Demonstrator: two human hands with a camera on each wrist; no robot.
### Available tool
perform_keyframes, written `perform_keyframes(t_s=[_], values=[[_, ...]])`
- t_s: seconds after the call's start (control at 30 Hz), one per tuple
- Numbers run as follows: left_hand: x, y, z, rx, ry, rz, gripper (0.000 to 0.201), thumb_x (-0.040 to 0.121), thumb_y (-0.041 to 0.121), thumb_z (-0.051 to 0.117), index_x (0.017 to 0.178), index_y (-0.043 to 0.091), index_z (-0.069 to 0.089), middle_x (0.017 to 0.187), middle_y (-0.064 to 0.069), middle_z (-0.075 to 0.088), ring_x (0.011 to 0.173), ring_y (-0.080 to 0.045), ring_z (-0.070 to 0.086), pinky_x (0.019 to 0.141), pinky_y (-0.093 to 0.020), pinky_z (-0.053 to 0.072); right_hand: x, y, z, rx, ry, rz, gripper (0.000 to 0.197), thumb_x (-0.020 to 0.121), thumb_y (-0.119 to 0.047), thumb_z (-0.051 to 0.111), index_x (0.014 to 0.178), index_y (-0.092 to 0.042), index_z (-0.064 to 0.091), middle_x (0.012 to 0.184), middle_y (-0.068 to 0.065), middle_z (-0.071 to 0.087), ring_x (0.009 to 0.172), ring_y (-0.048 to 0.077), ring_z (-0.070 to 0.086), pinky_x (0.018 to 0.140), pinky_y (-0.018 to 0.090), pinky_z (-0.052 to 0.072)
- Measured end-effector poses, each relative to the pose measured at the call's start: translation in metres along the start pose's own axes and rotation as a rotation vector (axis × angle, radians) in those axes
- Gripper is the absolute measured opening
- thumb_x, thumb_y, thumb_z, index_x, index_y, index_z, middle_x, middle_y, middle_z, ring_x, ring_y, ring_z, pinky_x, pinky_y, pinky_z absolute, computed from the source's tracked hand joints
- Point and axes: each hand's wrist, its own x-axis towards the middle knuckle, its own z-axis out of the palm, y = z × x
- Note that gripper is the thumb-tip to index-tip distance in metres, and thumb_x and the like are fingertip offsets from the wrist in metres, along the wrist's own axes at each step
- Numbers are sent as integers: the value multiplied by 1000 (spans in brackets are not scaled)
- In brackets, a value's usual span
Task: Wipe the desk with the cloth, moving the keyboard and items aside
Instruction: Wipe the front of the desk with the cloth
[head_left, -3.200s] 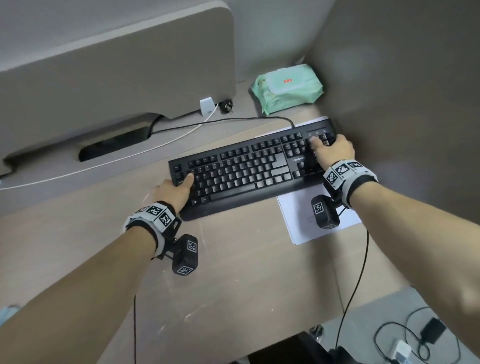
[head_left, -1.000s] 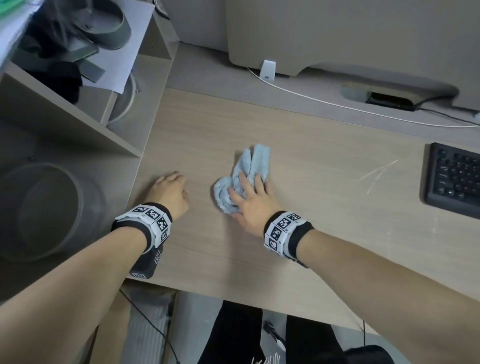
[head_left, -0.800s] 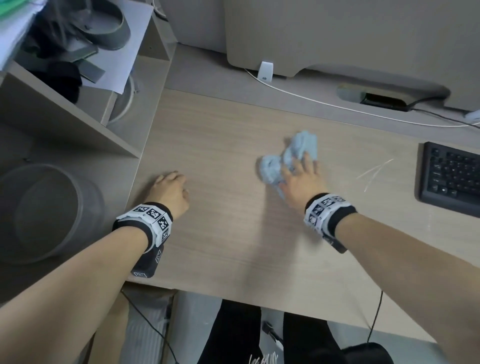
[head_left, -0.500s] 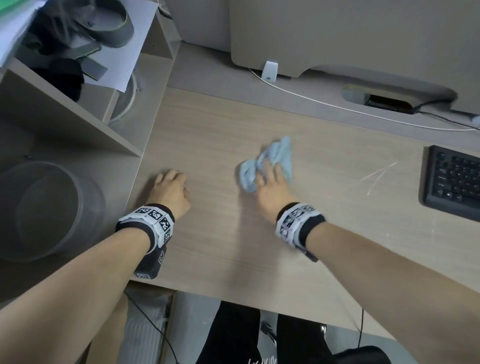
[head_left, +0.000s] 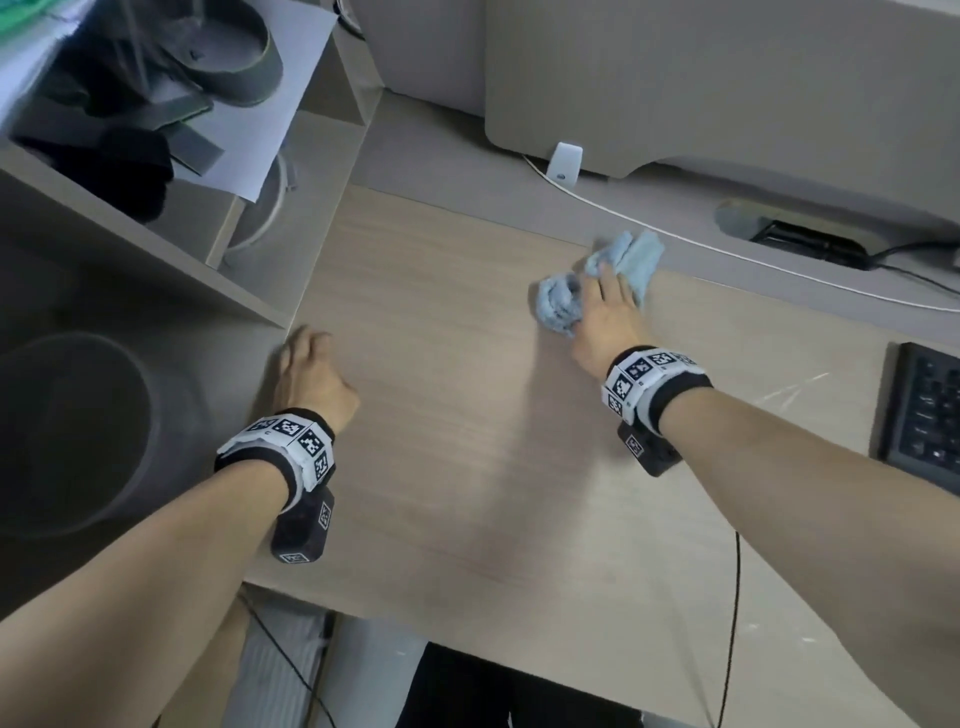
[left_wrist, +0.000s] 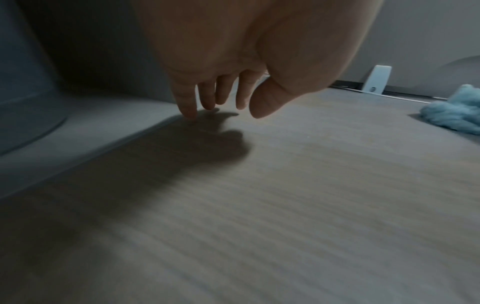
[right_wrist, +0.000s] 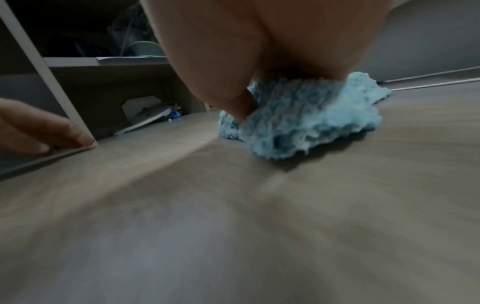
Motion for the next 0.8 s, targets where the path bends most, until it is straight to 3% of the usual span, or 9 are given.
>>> perform_keyframes(t_s=[0.1, 0.17, 0.23, 0.3, 0.4, 0.5, 0.63, 0.7, 0.8], values=[[5, -8, 4, 11, -2, -51, 62, 80, 7, 48, 142, 11, 38, 158, -7, 27, 144, -30, 23, 119, -40, 23, 28, -57, 7, 95, -15, -77, 93, 73, 2, 65, 151, -5, 14, 162, 16, -1, 142, 40, 27, 116, 45, 23], [8, -11, 4, 12, 15, -54, 61, 81, 6, 49, 141, 10, 41, 156, -8, 32, 143, -30, 27, 118, -38, 24, 23, -95, 25, 73, -92, -243, 93, 71, 1, 65, 151, -3, 18, 162, 16, 5, 143, 38, 26, 118, 43, 24], [10, -11, 1, -6, 41, -25, 56, 80, 2, 50, 135, 6, 48, 150, -12, 41, 138, -33, 33, 115, -38, 28, 1, -118, 44, -16, -208, -468, 90, 72, -2, 63, 152, -4, 20, 162, 15, 12, 146, 35, 19, 121, 40, 18], [11, -15, -2, -22, 57, -6, 54, 79, -1, 50, 132, 7, 52, 147, -12, 45, 135, -34, 35, 113, -37, 29, -14, -117, 52, -73, -257, -595, 85, 76, -2, 57, 152, -6, 21, 162, 11, 16, 149, 32, 14, 120, 38, 11], [11, -23, -5, -40, 69, 12, 56, 77, -2, 51, 131, 11, 55, 146, -8, 46, 134, -32, 37, 111, -36, 31, 4, -89, 36, -74, -205, -554, 78, 79, -1, 53, 152, -6, 24, 161, 10, 19, 149, 29, 14, 121, 40, 10], [9, -28, -5, -57, 69, 17, 58, 76, -2, 51, 132, 15, 54, 148, -3, 44, 136, -27, 37, 111, -33, 30, 53, -77, 13, -59, -107, -358, 80, 78, -1, 59, 150, -4, 24, 161, 13, 19, 147, 33, 19, 119, 47, 24], [5, -26, -3, -85, 84, 33, 59, 74, -1, 52, 131, 15, 54, 149, -4, 42, 138, -24, 35, 113, -28, 25, 104, -118, 2, 18, -105, -224, 75, 78, -9, 63, 146, -3, 30, 163, 11, 6, 146, 34, 21, 118, 39, 25], [6, -28, -4, -107, 84, 30, 59, 73, 0, 52, 130, 16, 55, 149, -2, 42, 137, -24, 36, 112, -27, 26, 107, -154, 13, 5, -139, -286, 75, 78, -16, 65, 144, -4, 31, 163, 10, 3, 146, 33, 21, 118, 36, 24], [8, -34, -6, -136, 60, 41, 59, 74, 0, 50, 130, 19, 55, 149, 1, 41, 136, -22, 37, 112, -26, 28, 81, -199, 41, -79, -239, -542, 82, 76, -25, 67, 145, -2, 30, 157, 16, 23, 144, 34, 26, 119, 37, 24]])
